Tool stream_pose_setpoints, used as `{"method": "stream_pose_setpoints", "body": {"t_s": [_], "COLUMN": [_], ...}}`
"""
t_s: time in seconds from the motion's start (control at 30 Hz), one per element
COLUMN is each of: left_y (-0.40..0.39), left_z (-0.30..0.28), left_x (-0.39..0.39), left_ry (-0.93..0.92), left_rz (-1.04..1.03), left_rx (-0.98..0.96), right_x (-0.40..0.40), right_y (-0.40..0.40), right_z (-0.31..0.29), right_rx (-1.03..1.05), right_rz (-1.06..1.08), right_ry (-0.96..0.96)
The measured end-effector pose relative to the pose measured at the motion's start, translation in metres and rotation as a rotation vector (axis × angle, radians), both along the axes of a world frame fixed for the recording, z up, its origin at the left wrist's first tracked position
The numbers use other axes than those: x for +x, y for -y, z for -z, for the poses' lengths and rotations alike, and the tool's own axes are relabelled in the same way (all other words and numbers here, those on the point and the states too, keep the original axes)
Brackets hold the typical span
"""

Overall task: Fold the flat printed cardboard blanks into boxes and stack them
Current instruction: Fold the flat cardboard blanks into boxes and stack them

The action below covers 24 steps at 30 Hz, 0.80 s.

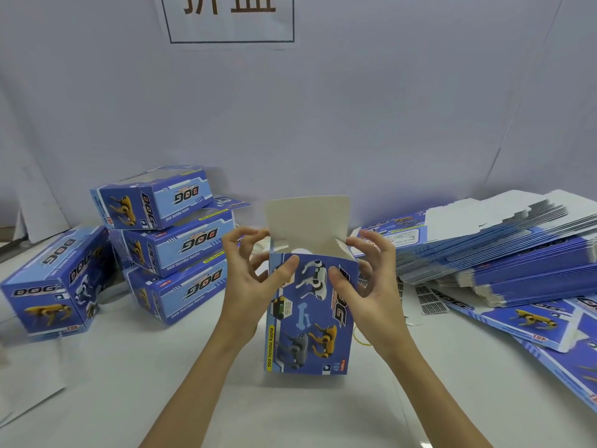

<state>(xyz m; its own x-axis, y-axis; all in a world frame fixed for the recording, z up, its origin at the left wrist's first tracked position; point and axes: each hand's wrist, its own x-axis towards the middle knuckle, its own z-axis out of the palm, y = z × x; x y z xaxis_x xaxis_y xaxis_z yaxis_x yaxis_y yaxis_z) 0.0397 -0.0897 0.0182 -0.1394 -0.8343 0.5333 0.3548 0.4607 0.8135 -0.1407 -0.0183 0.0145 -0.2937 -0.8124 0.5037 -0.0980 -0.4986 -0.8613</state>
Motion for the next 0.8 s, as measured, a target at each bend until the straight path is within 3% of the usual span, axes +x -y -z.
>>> {"method": "stream_pose_setpoints", "body": {"t_s": [0.17,0.37,0.7,0.8], "left_y": [0.0019,0.0086,0.0014,0.0004], "left_z": [-0.0036,0.0004,-0.0021,-0.0026], "left_x": [0.0068,0.0113,0.0064,0.0027], "left_ry": [0.099,0.152,0.124,0.019], "left_rz": [0.082,0.121,0.093,0.111], "left_rx": [0.002,0.040,0.018,0.001], "right_x": [-0.0075,-0.0056,-0.0034,-0.0058], "right_y": [-0.0020,-0.0041,-0.0042,-0.0024], "right_z": [-0.0019,-0.0066,-0.0046,-0.0049], "right_rx": [0.004,0.037,0.003,-0.018], "right_rz": [-0.060,-0.080,-0.022,-0.029], "right_ry": [-0.065,-0.006,-0.079,-0.077]}}
